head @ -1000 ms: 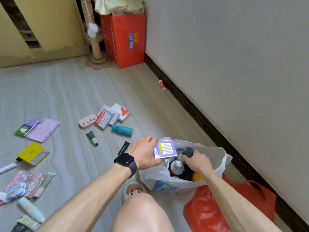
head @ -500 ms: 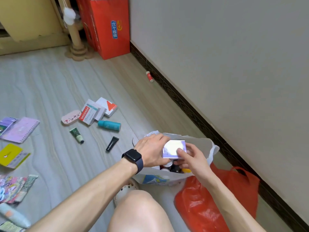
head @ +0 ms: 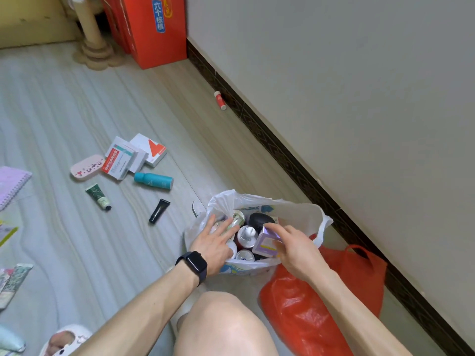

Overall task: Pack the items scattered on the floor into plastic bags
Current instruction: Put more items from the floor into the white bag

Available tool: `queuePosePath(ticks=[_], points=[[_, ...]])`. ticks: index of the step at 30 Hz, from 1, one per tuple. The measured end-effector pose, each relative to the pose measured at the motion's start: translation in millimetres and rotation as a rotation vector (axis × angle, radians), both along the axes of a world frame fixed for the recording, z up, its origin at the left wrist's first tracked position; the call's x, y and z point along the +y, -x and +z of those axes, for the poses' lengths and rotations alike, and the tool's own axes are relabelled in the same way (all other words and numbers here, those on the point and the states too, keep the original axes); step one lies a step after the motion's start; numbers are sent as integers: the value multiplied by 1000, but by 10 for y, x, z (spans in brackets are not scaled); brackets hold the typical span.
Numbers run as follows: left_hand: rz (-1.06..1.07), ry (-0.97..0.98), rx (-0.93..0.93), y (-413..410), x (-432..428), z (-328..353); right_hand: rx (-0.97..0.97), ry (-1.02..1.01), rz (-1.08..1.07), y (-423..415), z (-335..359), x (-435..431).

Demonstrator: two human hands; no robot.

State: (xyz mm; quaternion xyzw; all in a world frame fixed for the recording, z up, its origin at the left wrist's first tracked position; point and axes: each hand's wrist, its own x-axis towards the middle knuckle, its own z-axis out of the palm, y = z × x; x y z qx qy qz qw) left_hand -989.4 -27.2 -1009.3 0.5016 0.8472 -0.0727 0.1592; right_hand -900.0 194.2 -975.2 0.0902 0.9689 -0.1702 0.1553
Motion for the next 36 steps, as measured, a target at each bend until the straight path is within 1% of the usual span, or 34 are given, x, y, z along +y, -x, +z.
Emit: queuePosePath(ticks=[3, 4, 6, 8, 10, 12, 14, 15, 19, 23, 26, 30, 33, 36], points=[[-69, 10, -3, 23, -84, 54, -175, 38, 64, 69, -115, -54], [-76, -19, 21, 38, -111, 64, -218, -4, 90, 84, -138, -53], [-32, -91, 33, 56, -142, 14, -220, -169, 119, 95, -163, -22], [60, -18, -32, 84, -175, 32, -163, -269, 89, 67, -105, -2], [96, 37, -33, 116, -198, 68, -118, -318, 74, -2, -45, 36], [141, 77, -38, 143, -222, 74, -131, -351, 65, -79, -1, 103], [189, 86, -27, 151, -217, 108, -138, -311, 54, -138, 58, 157], [205, 65, -24, 150, -212, 140, -106, -257, 48, -159, 90, 160], [275, -26, -50, 207, -279, 449, 112, -22, 35, -142, 288, -79], [432, -65, 8, 535, -609, 895, 300, 80, 110, 93, 558, -512], [563, -54, 90, 807, -1145, 1191, 368, 143, 195, 346, 780, -898], [791, -37, 150, 899, -2115, 1460, 386, 179, 344, 682, 937, -1441], [987, 28, 132, 734, -2869, 1406, 361, 176, 455, 915, 913, -1847], [1161, 70, 65, 462, -3487, 1120, 350, 181, 547, 1103, 795, -2228]])
